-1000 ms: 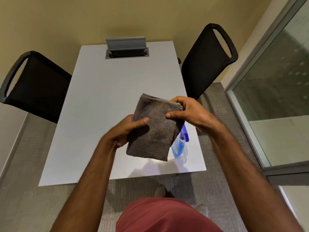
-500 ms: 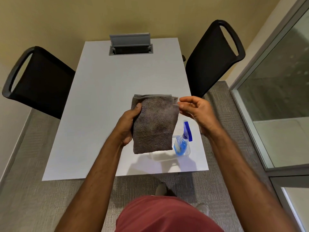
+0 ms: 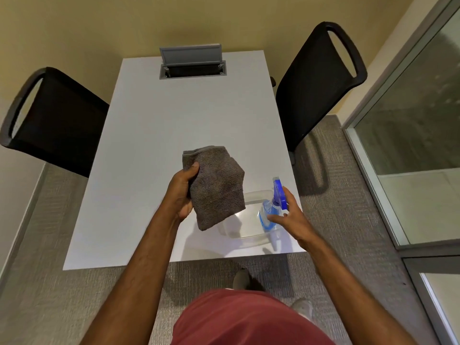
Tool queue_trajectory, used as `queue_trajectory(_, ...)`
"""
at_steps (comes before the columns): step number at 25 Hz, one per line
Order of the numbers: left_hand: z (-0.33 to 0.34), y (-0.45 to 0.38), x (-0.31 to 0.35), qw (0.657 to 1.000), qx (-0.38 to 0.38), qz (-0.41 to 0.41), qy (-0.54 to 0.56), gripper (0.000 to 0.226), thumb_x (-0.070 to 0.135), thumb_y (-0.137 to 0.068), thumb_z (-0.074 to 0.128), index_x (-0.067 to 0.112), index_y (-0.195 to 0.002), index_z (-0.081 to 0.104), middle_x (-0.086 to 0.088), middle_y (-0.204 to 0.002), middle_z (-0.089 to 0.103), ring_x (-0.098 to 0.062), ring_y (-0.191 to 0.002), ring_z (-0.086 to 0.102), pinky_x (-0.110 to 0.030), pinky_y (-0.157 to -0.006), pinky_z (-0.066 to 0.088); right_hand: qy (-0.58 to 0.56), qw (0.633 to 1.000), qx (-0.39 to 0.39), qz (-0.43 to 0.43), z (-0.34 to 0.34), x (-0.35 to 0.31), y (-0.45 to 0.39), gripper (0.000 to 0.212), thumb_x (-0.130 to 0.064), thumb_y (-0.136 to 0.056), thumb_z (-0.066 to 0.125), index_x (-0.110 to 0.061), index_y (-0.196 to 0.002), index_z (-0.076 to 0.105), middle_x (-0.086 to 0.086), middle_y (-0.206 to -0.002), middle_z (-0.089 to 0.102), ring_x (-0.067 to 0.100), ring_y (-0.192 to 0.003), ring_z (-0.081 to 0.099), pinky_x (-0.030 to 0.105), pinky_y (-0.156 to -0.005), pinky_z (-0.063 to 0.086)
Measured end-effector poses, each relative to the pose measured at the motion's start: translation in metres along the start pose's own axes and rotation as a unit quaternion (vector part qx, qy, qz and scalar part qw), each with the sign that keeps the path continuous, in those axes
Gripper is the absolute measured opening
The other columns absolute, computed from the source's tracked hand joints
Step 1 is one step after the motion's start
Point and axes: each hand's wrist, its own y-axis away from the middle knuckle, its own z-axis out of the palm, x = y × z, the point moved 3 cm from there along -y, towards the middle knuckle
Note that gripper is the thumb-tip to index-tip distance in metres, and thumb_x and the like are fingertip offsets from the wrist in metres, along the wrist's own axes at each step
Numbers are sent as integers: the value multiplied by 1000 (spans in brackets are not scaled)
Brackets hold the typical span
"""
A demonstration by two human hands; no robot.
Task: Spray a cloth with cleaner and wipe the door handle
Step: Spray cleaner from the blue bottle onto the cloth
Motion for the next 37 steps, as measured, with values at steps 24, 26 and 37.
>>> queue_trajectory(24,9,-7,4,995,44,42,-75,48,56,-110,40,24,-121,74,-1,-117,82,-17,-108,79,-36,-83,62,-9,944,65,-324,18,-128,40,30,-37,-98,62,-8,-93,65,4,-78,64,29,-62,65,41,-60,56)
queue_trajectory(26,16,-10,4,995,42,46,-73,47,55,-111,39,24,-118,75,0,-114,82,-15,-106,79,-32,-80,62,-8,943,55,-327,31,-145,52,31,-37,-99,63,-12,-82,63,10,-69,59,33,-52,57,39,-52,49)
queue_trajectory(37,31,-16,5,998,38,45,-29,50,53,-112,40,25,-105,81,-2,-110,83,-15,-99,80,-27,-71,64,152,926,108,-329,65,-155,75,48,-70,-95,54,-25,-79,56,-7,-61,53,18,-53,52,40,-52,50)
